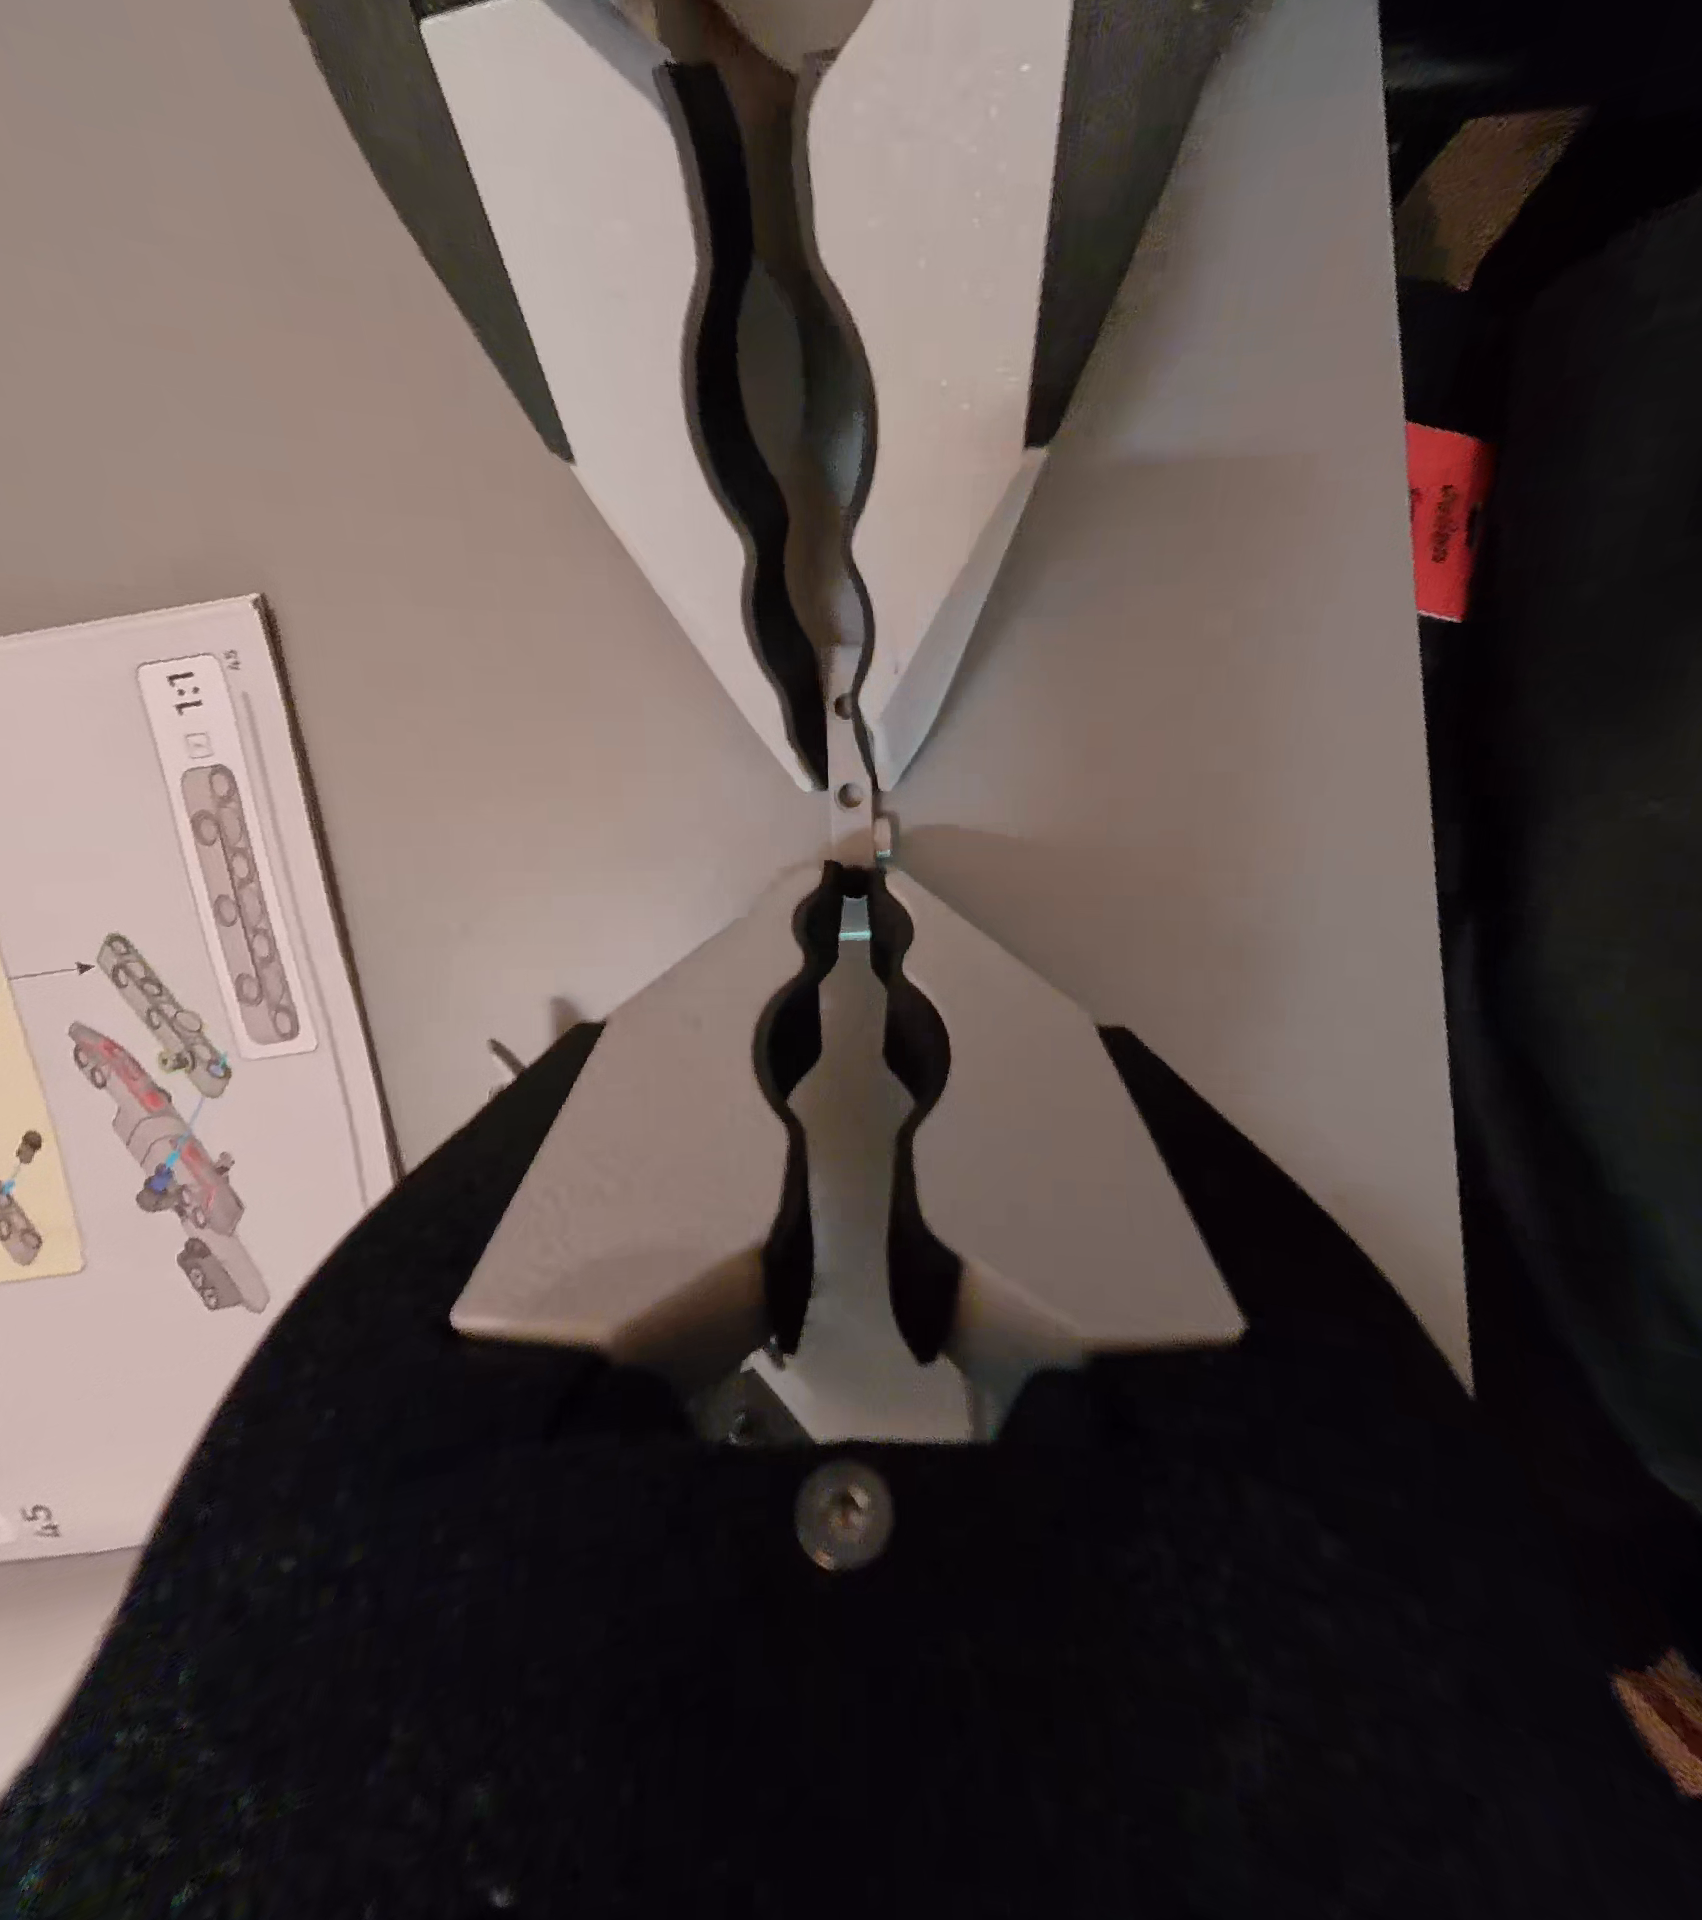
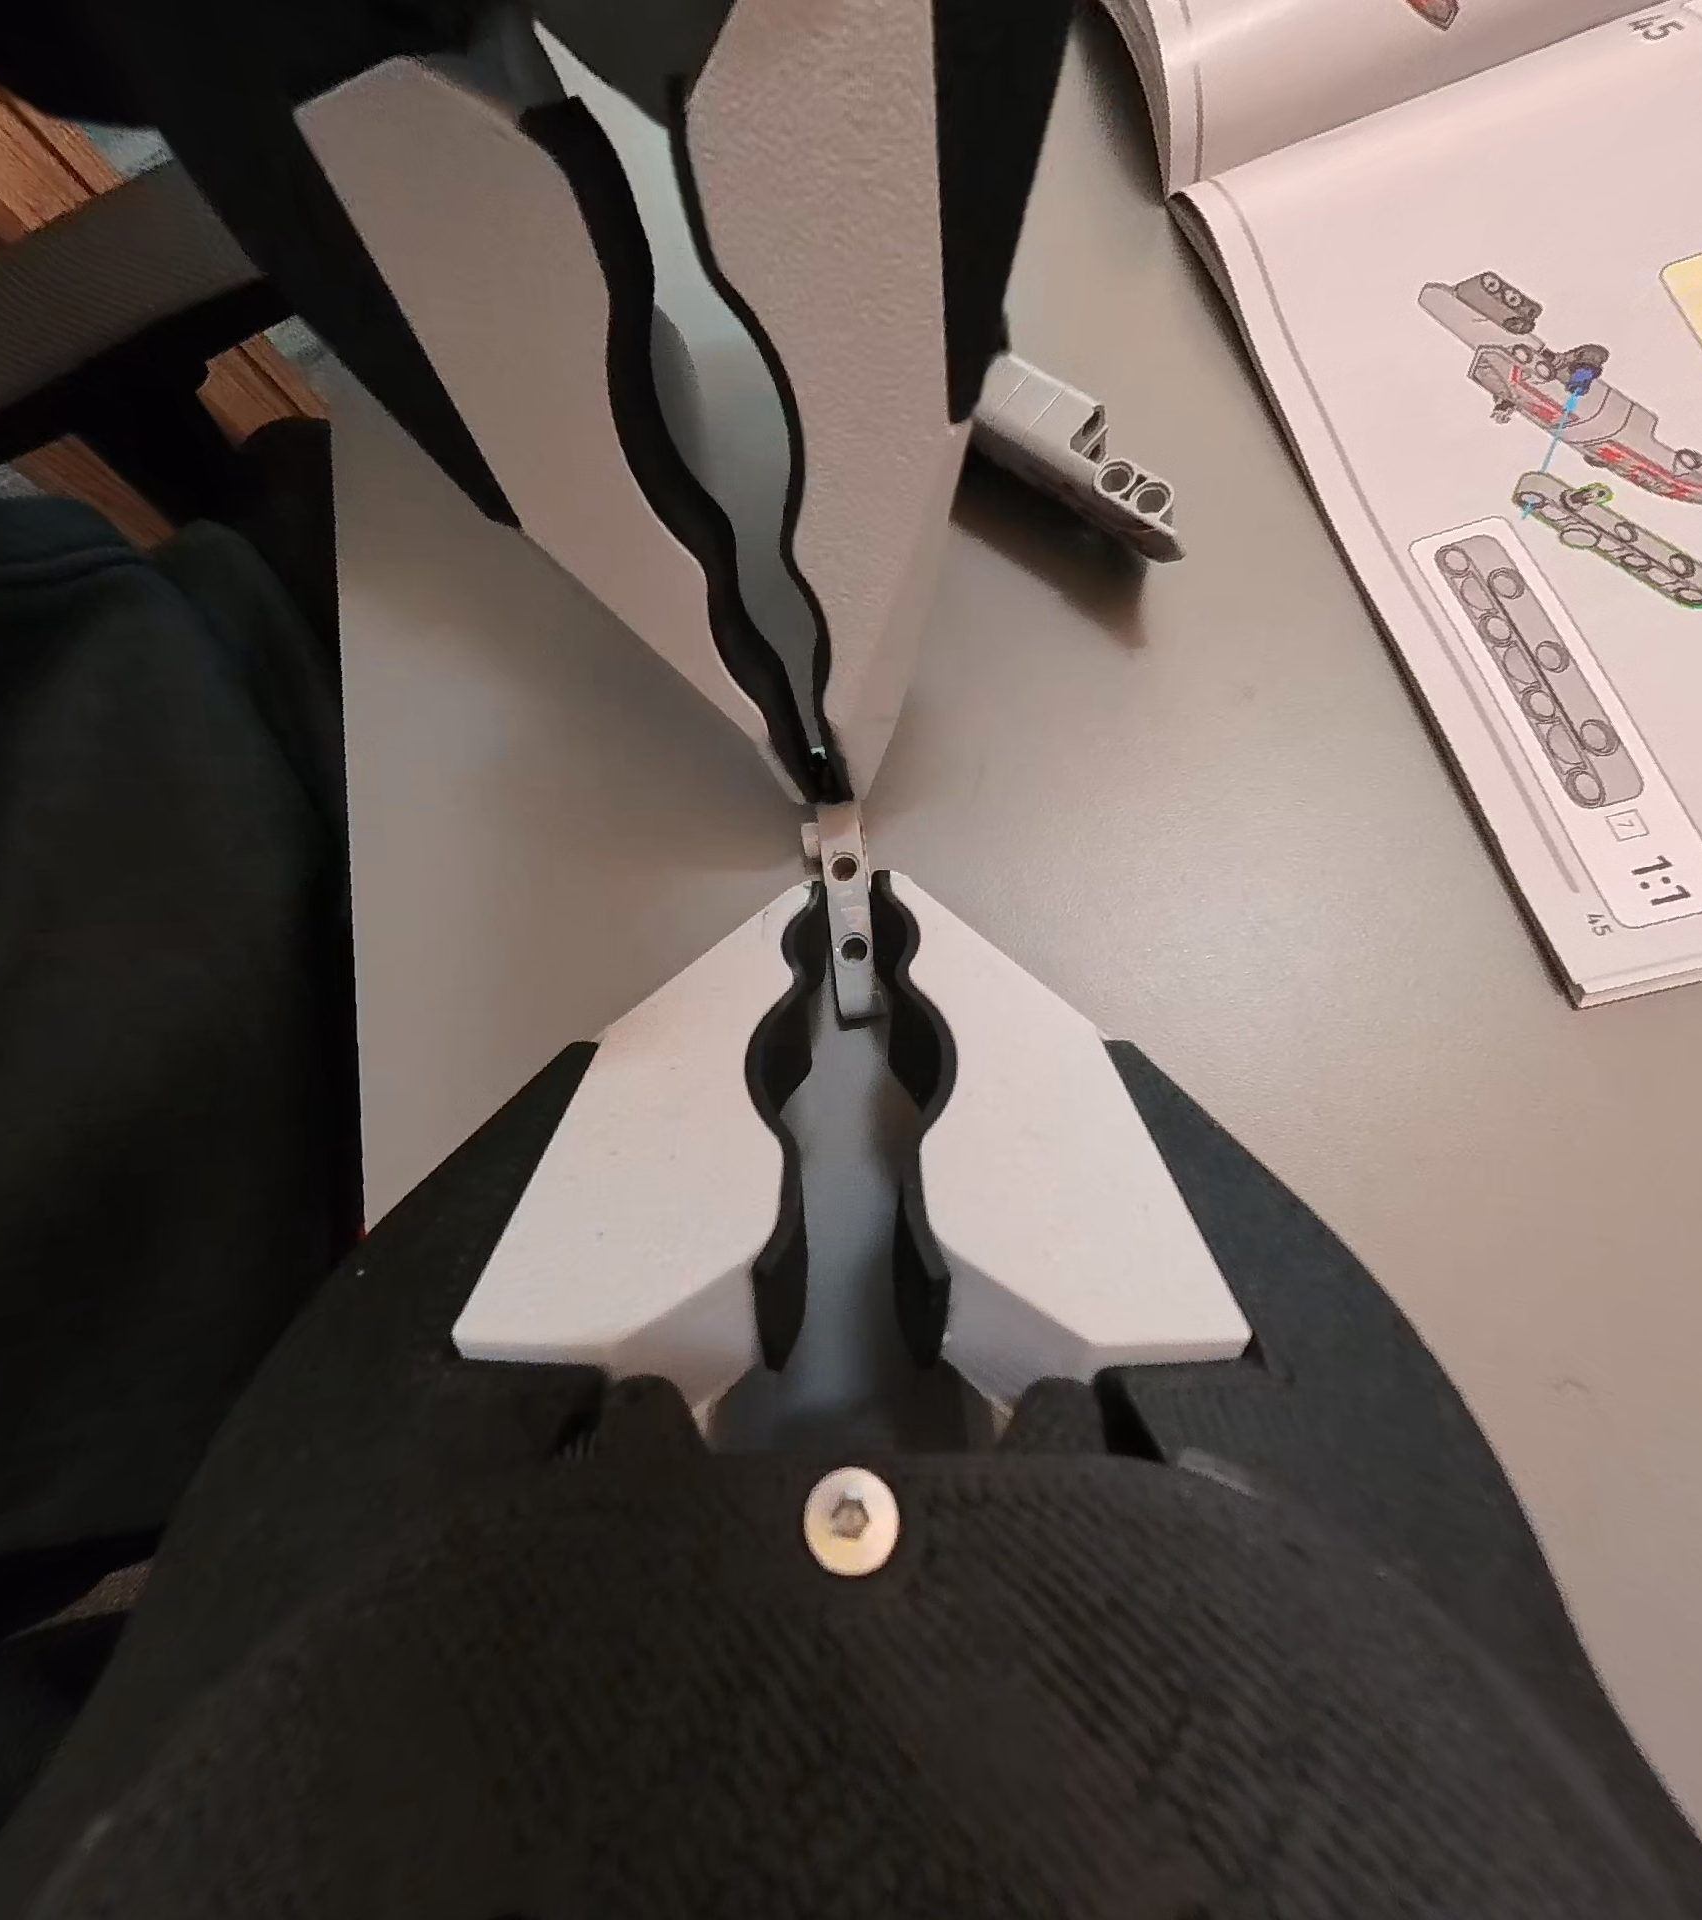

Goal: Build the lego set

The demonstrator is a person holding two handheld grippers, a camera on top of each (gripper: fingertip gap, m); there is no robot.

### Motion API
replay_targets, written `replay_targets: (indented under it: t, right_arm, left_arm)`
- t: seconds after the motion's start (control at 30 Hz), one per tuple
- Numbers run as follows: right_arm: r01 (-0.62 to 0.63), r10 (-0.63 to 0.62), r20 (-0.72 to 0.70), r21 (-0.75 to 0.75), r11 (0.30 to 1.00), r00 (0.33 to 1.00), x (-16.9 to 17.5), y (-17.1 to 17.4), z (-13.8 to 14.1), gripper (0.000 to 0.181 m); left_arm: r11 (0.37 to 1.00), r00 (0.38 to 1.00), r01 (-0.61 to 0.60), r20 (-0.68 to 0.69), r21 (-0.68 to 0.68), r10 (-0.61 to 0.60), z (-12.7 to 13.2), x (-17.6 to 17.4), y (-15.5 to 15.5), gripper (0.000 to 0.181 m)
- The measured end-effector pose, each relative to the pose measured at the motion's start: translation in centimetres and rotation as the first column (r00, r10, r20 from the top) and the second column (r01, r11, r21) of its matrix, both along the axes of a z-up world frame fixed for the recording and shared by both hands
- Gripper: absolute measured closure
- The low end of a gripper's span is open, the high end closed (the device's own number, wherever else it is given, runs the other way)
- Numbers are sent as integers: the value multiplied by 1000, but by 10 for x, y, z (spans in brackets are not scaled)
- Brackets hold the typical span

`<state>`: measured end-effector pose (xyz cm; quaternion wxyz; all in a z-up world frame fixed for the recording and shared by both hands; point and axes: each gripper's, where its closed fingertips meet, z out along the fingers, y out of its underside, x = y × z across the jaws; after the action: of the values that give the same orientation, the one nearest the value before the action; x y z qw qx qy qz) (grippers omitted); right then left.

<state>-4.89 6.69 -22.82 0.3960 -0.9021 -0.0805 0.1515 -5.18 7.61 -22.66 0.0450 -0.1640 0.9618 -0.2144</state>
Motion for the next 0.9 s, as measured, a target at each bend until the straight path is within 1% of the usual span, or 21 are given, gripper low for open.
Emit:
replay_targets:
  t: [0.03, 0.07, 0.13, 0.23, 0.27, 0.33, 0.4, 0.47, 0.6, 0.73, 0.83, 0.9]
  right_arm:
    - [0, 0, -1, 0, 1000, 1000, 0, 0, 0, 174]
    - [0, 0, -1, 0, 1000, 1000, 0, 0, 0, 174]
    - [1, -1, -3, 1, 1000, 1000, 0, 0, 0, 174]
    - [1, -1, -4, 1, 1000, 1000, 0, 0, 0, 174]
    - [1, -1, -5, 1, 1000, 1000, 0, 0, 0, 174]
    - [1, -1, -9, 0, 1000, 1000, 0, 0, 0, 174]
    - [1, -1, -10, 0, 1000, 1000, 0, 0, 0, 174]
    - [2, -2, -14, 0, 1000, 1000, 0, 0, 1, 174]
    - [2, -2, -16, -1, 1000, 1000, 0, 1, 1, 174]
    - [3, -3, -15, 0, 1000, 1000, 0, 1, 1, 174]
    - [3, -3, -14, 0, 1000, 1000, 0, 1, 1, 174]
    - [3, -3, -15, 0, 1000, 1000, 0, 1, 1, 174]
  left_arm:
    - [1000, 1000, 13, 18, 4, -13, 0, 0, 0, 179]
    - [1000, 999, 26, 40, 2, -26, 0, 0, 0, 178]
    - [1000, 996, -6, 83, -21, 8, 3, 3, 2, 173]
    - [988, 994, -42, 90, -149, 56, 17, 0, -2, 168]
    - [984, 992, -64, 94, -167, 80, 19, 0, 0, 168]
    - [981, 987, -86, 117, -176, 107, 18, 0, 2, 170]
    - [979, 976, -81, 182, -190, 116, 21, 1, -1, 168]
    - [985, 956, -79, 269, -156, 119, 20, 3, 1, 163]
    - [996, 903, -56, 421, -75, 83, 17, 6, 2, 164]
    - [999, 892, -48, 450, -20, 51, 9, 5, 1, 175]
    - [999, 873, -37, 488, 34, 15, 9, 6, 3, 175]
    - [997, 846, -26, 532, 78, -20, 9, 6, 3, 175]
